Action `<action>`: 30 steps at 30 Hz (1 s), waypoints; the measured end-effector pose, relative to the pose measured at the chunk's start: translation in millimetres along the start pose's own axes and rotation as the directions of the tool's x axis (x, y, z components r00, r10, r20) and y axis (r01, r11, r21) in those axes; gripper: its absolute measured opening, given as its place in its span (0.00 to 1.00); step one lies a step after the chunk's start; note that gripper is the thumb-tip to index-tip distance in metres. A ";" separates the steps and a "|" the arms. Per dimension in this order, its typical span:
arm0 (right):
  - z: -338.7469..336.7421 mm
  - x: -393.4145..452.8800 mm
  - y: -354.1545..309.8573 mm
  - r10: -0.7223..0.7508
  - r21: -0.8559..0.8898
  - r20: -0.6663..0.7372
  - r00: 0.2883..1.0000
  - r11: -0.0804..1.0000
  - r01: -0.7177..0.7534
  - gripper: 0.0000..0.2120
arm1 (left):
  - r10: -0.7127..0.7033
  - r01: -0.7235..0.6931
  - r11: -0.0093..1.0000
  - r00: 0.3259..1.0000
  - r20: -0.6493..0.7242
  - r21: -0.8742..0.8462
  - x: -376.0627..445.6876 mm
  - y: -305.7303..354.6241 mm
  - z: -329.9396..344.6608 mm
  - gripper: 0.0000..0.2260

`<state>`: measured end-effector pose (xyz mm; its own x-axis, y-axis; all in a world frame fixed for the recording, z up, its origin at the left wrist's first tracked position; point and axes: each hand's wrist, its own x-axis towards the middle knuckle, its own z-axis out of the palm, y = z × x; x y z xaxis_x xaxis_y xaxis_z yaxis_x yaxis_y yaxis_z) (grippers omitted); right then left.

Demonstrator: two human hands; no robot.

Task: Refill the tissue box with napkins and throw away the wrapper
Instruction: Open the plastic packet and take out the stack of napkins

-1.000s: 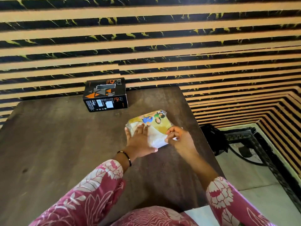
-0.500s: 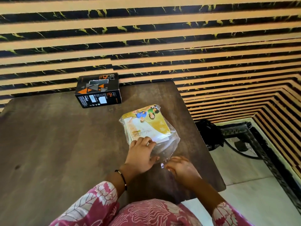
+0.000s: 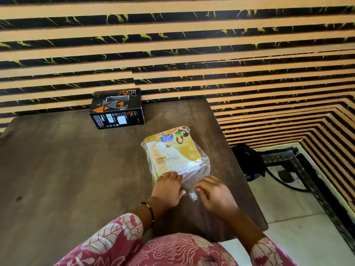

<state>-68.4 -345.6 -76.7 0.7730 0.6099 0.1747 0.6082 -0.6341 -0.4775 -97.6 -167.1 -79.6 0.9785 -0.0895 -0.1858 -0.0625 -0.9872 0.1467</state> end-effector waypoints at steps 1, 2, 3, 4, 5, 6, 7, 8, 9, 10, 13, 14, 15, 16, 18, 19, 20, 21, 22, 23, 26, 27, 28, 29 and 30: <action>1.3 2.7 -0.3 0.004 0.004 0.007 1.000 1.000 -0.004 0.08 | -0.007 0.006 0.999 1.000 -0.007 -0.042 0.9 -0.2 -1.4 0.13; 3.0 4.6 -0.7 0.010 0.011 0.018 1.000 1.000 -0.010 0.09 | -0.013 0.012 0.996 1.000 -0.015 -0.087 1.7 -0.3 -3.1 0.11; 5.0 6.6 -1.0 0.015 0.024 0.030 0.999 1.000 -0.016 0.10 | -0.021 0.018 0.992 1.000 -0.021 -0.128 3.0 -1.0 -5.2 0.09; 6.7 8.0 -1.5 0.019 0.037 0.041 0.999 0.999 -0.021 0.11 | -0.029 0.024 0.986 0.999 -0.028 -0.163 4.1 -1.4 -7.6 0.08; 8.2 9.8 -2.3 0.025 0.049 0.056 0.998 0.998 -0.027 0.12 | -0.038 0.030 0.980 0.999 -0.038 -0.197 4.5 -2.1 -10.7 0.07; 8.9 11.4 -3.9 0.038 0.060 0.077 0.996 0.997 -0.042 0.11 | -0.044 0.030 0.972 0.998 -0.054 -0.232 5.1 -2.7 -14.2 0.07; 9.7 13.2 -5.2 0.059 0.074 0.102 0.993 0.995 -0.067 0.10 | -0.046 0.023 0.963 0.996 -0.079 -0.270 5.5 -3.8 -18.3 0.06; 10.1 15.4 -7.0 0.087 0.098 0.133 0.987 0.990 -0.101 0.10 | -0.048 0.011 0.953 0.992 -0.114 -0.303 5.8 -4.8 -23.3 0.06; 10.6 18.1 -9.9 0.120 0.137 0.165 0.979 0.980 -0.143 0.09 | -0.053 0.001 0.943 0.988 -0.147 -0.332 6.5 -5.5 -29.0 0.05; 10.8 21.1 -13.7 0.152 0.192 0.198 0.968 0.963 -0.190 0.09 | -0.062 -0.007 0.932 0.982 -0.178 -0.361 6.7 -5.6 -35.4 0.05; 16.3 33.3 -23.7 0.300 0.381 0.295 0.907 0.833 -0.400 0.10 | -0.101 -0.028 0.887 0.962 -0.253 -0.461 9.7 -5.1 -55.4 0.03; 18.5 38.6 -26.7 0.370 0.456 0.313 0.874 0.749 -0.481 0.12 | -0.117 -0.035 0.868 0.955 -0.271 -0.495 10.5 -4.2 -61.6 0.02; 20.2 43.2 -29.5 0.447 0.552 0.345 0.825 0.615 -0.564 0.13 | -0.132 -0.039 0.850 0.950 -0.283 -0.526 10.7 -2.8 -67.4 0.02; 20.7 48.1 -33.5 0.510 0.652 0.397 0.763 0.428 -0.626 0.13 | -0.142 -0.042 0.835 0.947 -0.290 -0.549 10.7 -1.7 -72.9 0.02; 20.0 55.8 -41.4 0.548 0.766 0.534 0.644 0.008 -0.642 0.08 | -0.145 -0.046 0.822 0.947 -0.286 -0.568 10.9 -0.3 -79.3 0.02; 19.7 58.5 -44.0 0.547 0.776 0.579 0.604 -0.143 -0.614 0.07 | -0.141 -0.047 0.823 0.948 -0.284 -0.566 10.9 0.2 -80.9 0.02; 19.8 61.0 -45.6 0.552 0.772 0.608 0.571 -0.243 -0.587 0.07 | -0.137 -0.050 0.826 0.949 -0.285 -0.562 10.2 0.6 -82.3 0.02; 20.7 62.7 -45.9 0.564 0.765 0.627 0.537 -0.315 -0.562 0.06 | -0.134 -0.050 0.827 0.950 -0.281 -0.560 9.5 0.8 -82.7 0.02; 20.6 64.3 -46.1 0.578 0.755 0.643 0.503 -0.365 -0.545 0.06 | -0.130 -0.050 0.827 0.952 -0.277 -0.560 8.7 1.3 -83.1 0.02; 20.8 65.1 -45.8 0.588 0.741 0.660 0.468 -0.408 -0.533 0.05 | -0.127 -0.048 0.830 0.954 -0.272 -0.556 7.5 2.1 -83.5 0.02; 17.0 64.5 -46.9 0.579 0.708 0.698 0.421 -0.468 -0.529 0.06 | -0.117 -0.053 0.833 0.956 -0.269 -0.550 3.2 5.1 -85.5 0.02; 16.3 63.6 -46.6 0.571 0.704 0.704 0.423 -0.481 -0.522 0.08 | -0.115 -0.057 0.831 0.956 -0.270 -0.553 2.0 6.2 -86.1 0.02; 15.1 62.9 -46.2 0.565 0.704 0.706 0.427 -0.491 -0.513 0.08 | -0.113 -0.058 0.831 0.956 -0.271 -0.553 0.7 7.0 -86.7 0.02; 14.9 61.7 -44.8 0.559 0.704 0.707 0.433 -0.498 -0.506 0.08 | -0.114 -0.057 0.831 0.956 -0.270 -0.553 -0.4 7.9 -87.4 0.01; 12.8 59.9 -44.9 0.551 0.704 0.708 0.442 -0.503 -0.502 0.07 | -0.116 -0.056 0.831 0.956 -0.271 -0.553 -1.5 8.6 -87.9 0.01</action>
<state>-51.7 -274.5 -55.8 0.5487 0.2569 -0.7956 -0.8206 0.3475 -0.4537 -82.3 -163.9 7.4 0.9956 0.0645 0.0683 0.0021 -0.7424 0.6699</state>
